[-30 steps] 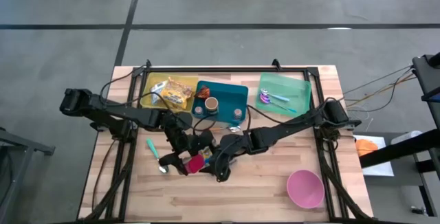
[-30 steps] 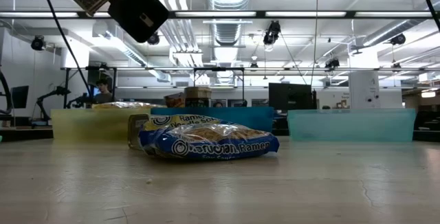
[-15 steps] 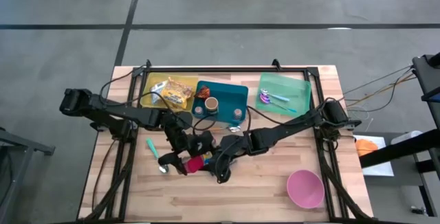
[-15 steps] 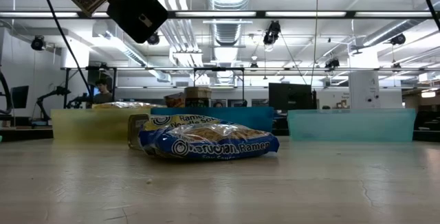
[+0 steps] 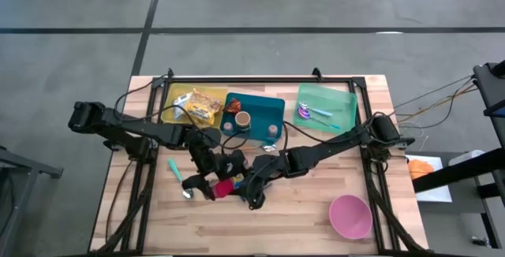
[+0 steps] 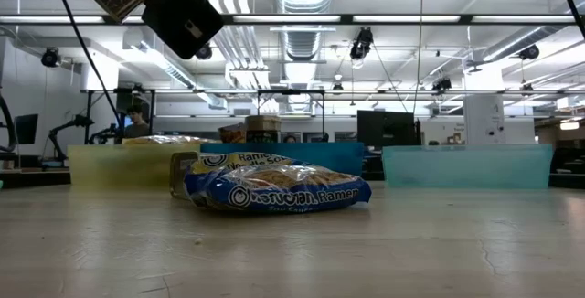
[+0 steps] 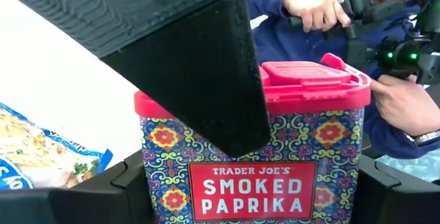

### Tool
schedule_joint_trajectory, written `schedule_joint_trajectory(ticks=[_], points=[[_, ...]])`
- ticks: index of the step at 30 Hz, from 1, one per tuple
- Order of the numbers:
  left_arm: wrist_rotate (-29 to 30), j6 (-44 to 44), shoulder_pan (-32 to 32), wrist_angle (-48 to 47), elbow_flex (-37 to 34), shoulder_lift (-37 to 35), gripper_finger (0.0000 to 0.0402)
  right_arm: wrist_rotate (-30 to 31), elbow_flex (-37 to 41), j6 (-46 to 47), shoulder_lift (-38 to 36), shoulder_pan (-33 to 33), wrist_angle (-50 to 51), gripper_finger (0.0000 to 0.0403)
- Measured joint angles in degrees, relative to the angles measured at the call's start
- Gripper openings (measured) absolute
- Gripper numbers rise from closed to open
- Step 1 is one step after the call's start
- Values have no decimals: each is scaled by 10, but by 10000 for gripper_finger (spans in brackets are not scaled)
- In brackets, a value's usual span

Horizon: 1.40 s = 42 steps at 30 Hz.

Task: Pick & Place Food Item
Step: Put the left red seasoning into the blue bin

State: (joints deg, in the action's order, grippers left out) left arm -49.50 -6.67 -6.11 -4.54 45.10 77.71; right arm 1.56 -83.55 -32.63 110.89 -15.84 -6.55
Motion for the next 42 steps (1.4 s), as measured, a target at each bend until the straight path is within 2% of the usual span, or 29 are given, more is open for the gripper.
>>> schedule_joint_trajectory(ticks=[2, 5, 7, 14, 17, 20, 29, 37, 42], points=[[4, -13, 0, 0, 0, 0, 301, 0, 0, 2, 0, 0, 2, 218], [10, -37, 0, 1, 0, 0, 364, -3, 0, 3, 0, 0, 5, 215], [14, -45, 0, 2, 0, 0, 383, -2, 0, 3, 0, 0, 9, 215], [19, -73, 1, 1, 0, 0, 317, 0, 0, 19, 0, 0, 17, 215], [14, -84, 0, 0, 0, 0, 305, 0, -1, 24, 0, 0, 17, 215], [15, -95, 1, -10, 1, 0, 314, 2, -1, 26, -2, -1, 22, 214], [8, -116, 0, -30, 0, 0, 393, -1, -1, 44, -6, -2, 38, 214], [16, -119, 1, -71, 0, -10, 387, -1, -1, 62, -7, -2, 44, 214], [52, -119, 2, -115, 0, -47, 387, 0, -1, 98, -8, -1, 46, 214]])
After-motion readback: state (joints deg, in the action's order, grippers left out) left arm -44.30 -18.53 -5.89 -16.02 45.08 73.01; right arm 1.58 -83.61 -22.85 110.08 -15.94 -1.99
